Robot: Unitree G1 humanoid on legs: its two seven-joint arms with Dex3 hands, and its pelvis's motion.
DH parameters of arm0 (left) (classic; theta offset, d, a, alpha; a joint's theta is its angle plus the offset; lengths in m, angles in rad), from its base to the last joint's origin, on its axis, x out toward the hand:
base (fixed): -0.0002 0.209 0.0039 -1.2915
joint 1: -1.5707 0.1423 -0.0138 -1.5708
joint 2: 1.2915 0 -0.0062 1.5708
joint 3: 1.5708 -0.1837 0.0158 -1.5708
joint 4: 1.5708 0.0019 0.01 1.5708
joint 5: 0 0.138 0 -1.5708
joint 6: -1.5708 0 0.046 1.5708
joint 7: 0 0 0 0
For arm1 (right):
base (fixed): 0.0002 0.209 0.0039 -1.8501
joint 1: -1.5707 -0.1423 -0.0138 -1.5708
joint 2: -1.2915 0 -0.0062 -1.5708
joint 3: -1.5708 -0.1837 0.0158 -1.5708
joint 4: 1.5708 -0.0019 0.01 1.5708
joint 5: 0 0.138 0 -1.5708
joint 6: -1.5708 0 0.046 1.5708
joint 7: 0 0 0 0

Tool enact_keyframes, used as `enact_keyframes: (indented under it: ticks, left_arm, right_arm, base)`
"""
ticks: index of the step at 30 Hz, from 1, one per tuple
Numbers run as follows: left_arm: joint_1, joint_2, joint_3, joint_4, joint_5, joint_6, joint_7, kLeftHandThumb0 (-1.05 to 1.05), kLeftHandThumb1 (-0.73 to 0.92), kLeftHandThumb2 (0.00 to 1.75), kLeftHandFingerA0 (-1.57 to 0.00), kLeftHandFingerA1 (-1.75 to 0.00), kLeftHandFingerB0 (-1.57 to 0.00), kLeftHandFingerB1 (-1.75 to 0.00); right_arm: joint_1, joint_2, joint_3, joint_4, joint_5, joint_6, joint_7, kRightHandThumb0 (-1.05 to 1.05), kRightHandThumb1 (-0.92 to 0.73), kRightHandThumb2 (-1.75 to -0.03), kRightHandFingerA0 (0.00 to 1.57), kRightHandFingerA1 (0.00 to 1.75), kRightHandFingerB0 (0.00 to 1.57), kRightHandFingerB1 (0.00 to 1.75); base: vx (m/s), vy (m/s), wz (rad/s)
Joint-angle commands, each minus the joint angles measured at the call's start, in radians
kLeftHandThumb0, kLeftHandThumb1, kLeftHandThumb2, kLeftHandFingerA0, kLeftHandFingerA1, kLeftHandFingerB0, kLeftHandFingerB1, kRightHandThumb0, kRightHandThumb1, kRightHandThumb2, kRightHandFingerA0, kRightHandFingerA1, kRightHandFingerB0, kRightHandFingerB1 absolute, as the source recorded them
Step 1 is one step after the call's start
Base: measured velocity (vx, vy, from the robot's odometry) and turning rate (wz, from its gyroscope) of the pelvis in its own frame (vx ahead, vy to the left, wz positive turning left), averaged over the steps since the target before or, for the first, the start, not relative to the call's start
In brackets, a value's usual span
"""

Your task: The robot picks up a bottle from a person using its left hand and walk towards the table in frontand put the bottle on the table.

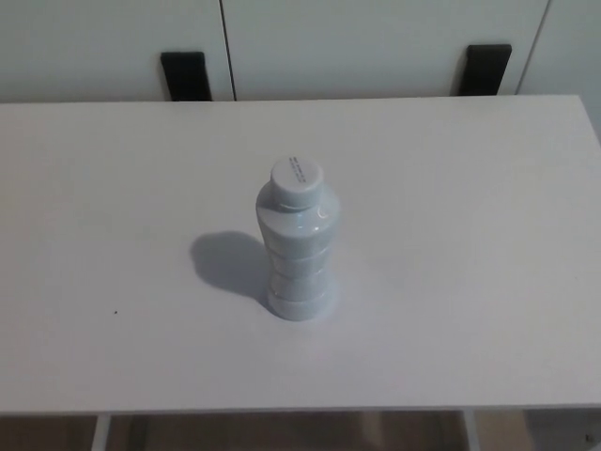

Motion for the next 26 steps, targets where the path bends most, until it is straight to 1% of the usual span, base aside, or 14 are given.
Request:
enact_keyframes:
  ticks: [1, 4, 9, 14, 15, 16, 17, 18, 19, 20, 21, 22, 23, 26]
  left_arm:
    - [-0.455, 0.066, -0.221, 0.619, 0.519, -0.016, 0.645, -0.54, 0.67, 0.60, -0.36, -0.37, -0.33, -0.33]
    - [-0.498, 0.052, -0.210, 0.721, 0.466, -0.005, 0.690, -0.55, 0.68, 0.60, -0.35, -0.40, -0.30, -0.32]
    - [-0.519, 0.057, -0.126, 0.772, 0.302, 0.020, 0.570, -0.52, 0.67, 0.60, -0.46, -0.40, -0.32, -0.34]
    - [-0.555, 0.067, -0.103, 0.844, 0.251, -0.040, 0.532, -0.48, 0.65, 0.60, -0.55, -0.43, -0.35, -0.36]
    - [-0.563, 0.066, -0.105, 0.859, 0.248, -0.046, 0.533, -0.52, 0.53, 0.83, -0.50, -0.56, -0.30, -0.48]
    - [-0.559, 0.062, -0.109, 0.861, 0.249, -0.050, 0.532, -0.51, 0.54, 0.83, -0.50, -0.56, -0.30, -0.48]
    - [-0.561, 0.061, -0.113, 0.872, 0.250, -0.058, 0.535, -0.45, 0.65, 0.60, -0.56, -0.45, -0.36, -0.37]
    - [-0.563, 0.062, -0.116, 0.882, 0.252, -0.065, 0.538, -0.45, 0.65, 0.60, -0.56, -0.45, -0.36, -0.37]
    - [-0.564, 0.063, -0.117, 0.894, 0.252, -0.081, 0.540, -0.50, 0.54, 0.82, -0.51, -0.56, -0.30, -0.48]
    - [-0.565, 0.065, -0.121, 0.899, 0.255, -0.090, 0.542, -0.50, 0.54, 0.82, -0.51, -0.56, -0.30, -0.47]
    - [-0.565, 0.066, -0.125, 0.901, 0.258, -0.095, 0.540, -0.44, 0.63, 0.59, -0.57, -0.43, -0.36, -0.36]
    - [-0.567, 0.067, -0.126, 0.904, 0.257, -0.097, 0.539, -0.44, 0.63, 0.59, -0.57, -0.43, -0.36, -0.36]
    - [-0.573, 0.066, -0.128, 0.913, 0.255, -0.103, 0.538, -0.49, 0.54, 0.81, -0.51, -0.55, -0.31, -0.47]
    - [-0.585, 0.070, -0.141, 0.930, 0.266, -0.108, 0.544, -0.49, 0.54, 0.82, -0.51, -0.55, -0.31, -0.48]
  right_arm:
    - [0.038, 0.002, 0.014, 0.018, -0.019, 0.009, -0.025, -0.41, -0.82, -0.65, 0.61, 0.51, 0.48, 0.41]
    - [0.041, -0.001, 0.002, 0.014, -0.007, 0.010, -0.030, -0.38, -0.81, -0.64, 0.61, 0.51, 0.49, 0.41]
    - [0.026, -0.012, 0.011, 0.013, -0.017, 0.012, -0.018, -0.40, -0.81, -0.64, 0.61, 0.51, 0.48, 0.41]
    - [0.031, -0.016, 0.023, 0.007, -0.028, 0.003, -0.025, -0.41, -0.82, -0.65, 0.61, 0.50, 0.48, 0.41]
    - [0.029, -0.012, 0.014, 0.012, -0.019, 0.010, -0.029, -0.40, -0.81, -0.64, 0.61, 0.51, 0.48, 0.41]
    - [0.038, -0.015, 0.010, 0.011, -0.015, 0.005, -0.026, -0.40, -0.82, -0.65, 0.60, 0.49, 0.48, 0.40]
    - [0.043, -0.018, 0.011, 0.008, -0.015, 0.002, -0.026, -0.40, -0.81, -0.64, 0.62, 0.49, 0.50, 0.41]
    - [0.045, -0.019, 0.014, 0.007, -0.018, 0.001, -0.028, -0.40, -0.81, -0.64, 0.62, 0.49, 0.50, 0.41]
    - [0.042, -0.018, 0.015, 0.005, -0.019, 0.004, -0.029, -0.40, -0.83, -0.65, 0.60, 0.48, 0.46, 0.40]
    - [0.041, -0.017, 0.011, 0.005, -0.014, 0.005, -0.030, -0.39, -0.82, -0.64, 0.61, 0.49, 0.48, 0.40]
    - [0.041, -0.015, 0.006, 0.007, -0.008, 0.006, -0.030, -0.39, -0.81, -0.64, 0.62, 0.49, 0.47, 0.39]
    - [0.041, -0.015, 0.007, 0.007, -0.009, 0.007, -0.029, -0.39, -0.81, -0.64, 0.62, 0.49, 0.47, 0.39]
    - [0.037, -0.017, 0.010, 0.006, -0.012, 0.008, -0.025, -0.40, -0.82, -0.64, 0.60, 0.48, 0.46, 0.39]
    - [0.033, -0.018, 0.018, 0.008, -0.020, 0.009, -0.027, -0.41, -0.82, -0.65, 0.59, 0.47, 0.47, 0.39]
  base:
    - [0.00, 0.000, 0.00]
    - [0.00, 0.000, 0.00]
    - [0.00, 0.000, 0.00]
    - [0.00, 0.000, 0.00]
    - [0.00, 0.000, 0.00]
    - [0.00, 0.000, 0.00]
    - [0.00, 0.000, 0.00]
    - [0.00, 0.000, 0.00]
    - [0.00, 0.000, 0.00]
    - [0.00, 0.000, 0.00]
    - [0.00, 0.000, 0.00]
    - [0.00, 0.000, 0.00]
    - [0.00, 0.000, 0.00]
    - [0.00, 0.000, 0.00]
